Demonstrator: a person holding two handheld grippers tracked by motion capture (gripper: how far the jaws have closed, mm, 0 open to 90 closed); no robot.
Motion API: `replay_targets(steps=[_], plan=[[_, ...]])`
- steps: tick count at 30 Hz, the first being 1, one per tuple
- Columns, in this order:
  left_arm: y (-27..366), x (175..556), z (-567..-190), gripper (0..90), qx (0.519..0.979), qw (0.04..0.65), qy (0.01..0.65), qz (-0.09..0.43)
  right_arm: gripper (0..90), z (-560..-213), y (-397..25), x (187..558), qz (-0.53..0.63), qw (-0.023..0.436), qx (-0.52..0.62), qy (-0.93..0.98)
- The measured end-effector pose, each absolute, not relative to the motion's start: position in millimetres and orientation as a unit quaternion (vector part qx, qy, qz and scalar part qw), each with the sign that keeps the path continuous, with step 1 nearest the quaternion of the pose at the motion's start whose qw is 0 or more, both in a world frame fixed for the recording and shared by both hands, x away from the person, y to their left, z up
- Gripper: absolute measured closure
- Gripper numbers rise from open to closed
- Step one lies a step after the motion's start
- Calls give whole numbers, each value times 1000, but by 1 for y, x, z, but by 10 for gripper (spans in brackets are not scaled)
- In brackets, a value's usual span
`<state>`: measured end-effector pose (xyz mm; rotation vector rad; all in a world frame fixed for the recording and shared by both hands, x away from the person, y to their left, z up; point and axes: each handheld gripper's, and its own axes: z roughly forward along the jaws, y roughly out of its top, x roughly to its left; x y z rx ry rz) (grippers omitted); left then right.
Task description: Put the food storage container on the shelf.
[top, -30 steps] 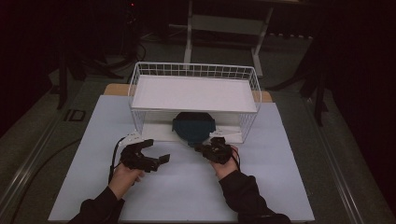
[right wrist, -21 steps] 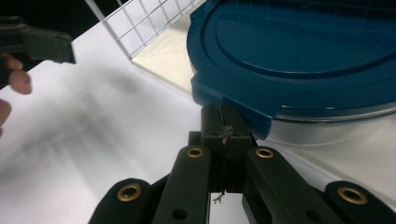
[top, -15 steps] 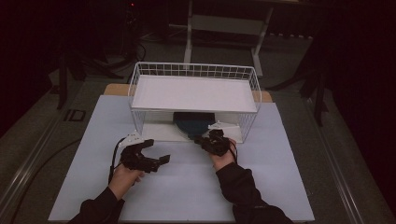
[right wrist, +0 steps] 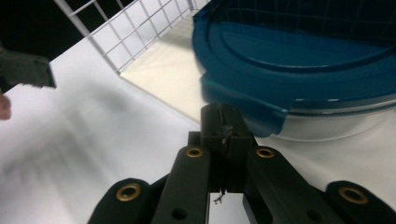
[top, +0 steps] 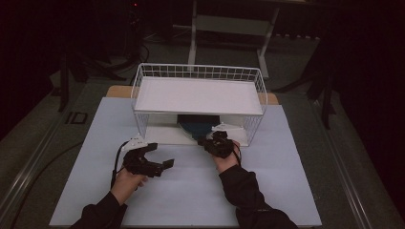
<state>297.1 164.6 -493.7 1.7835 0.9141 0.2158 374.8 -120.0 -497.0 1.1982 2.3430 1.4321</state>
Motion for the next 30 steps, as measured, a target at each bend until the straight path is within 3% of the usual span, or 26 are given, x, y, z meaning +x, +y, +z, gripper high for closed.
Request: replay_targets(steps=[2,3,5,6,7,10,11,12,15,30], plan=[[165,295,-491,0,747,537,380,92,724,-495,-124,369,488,68,392,776],[165,295,-491,0,747,537,380,92,724,-495,-124,369,488,68,392,776],[164,293,-488,0,748,539,374,95,602,-493,-127,364,497,65,388,773],[164,292,-486,0,750,539,371,97,471,-491,-129,359,501,72,381,774],[163,291,-485,0,751,540,367,99,471,-491,-129,359,501,72,381,774],[161,287,-481,0,751,547,359,95,273,-488,-133,348,516,63,372,769],[161,287,-481,0,751,547,359,95,273,-488,-133,348,516,63,372,769],[159,285,-481,0,753,546,356,93,212,-488,-135,343,524,57,368,766],[158,283,-481,0,754,546,353,92,164,-488,-139,336,522,49,361,771],[156,273,-481,0,760,547,340,86,164,-493,-178,299,529,59,365,763]])
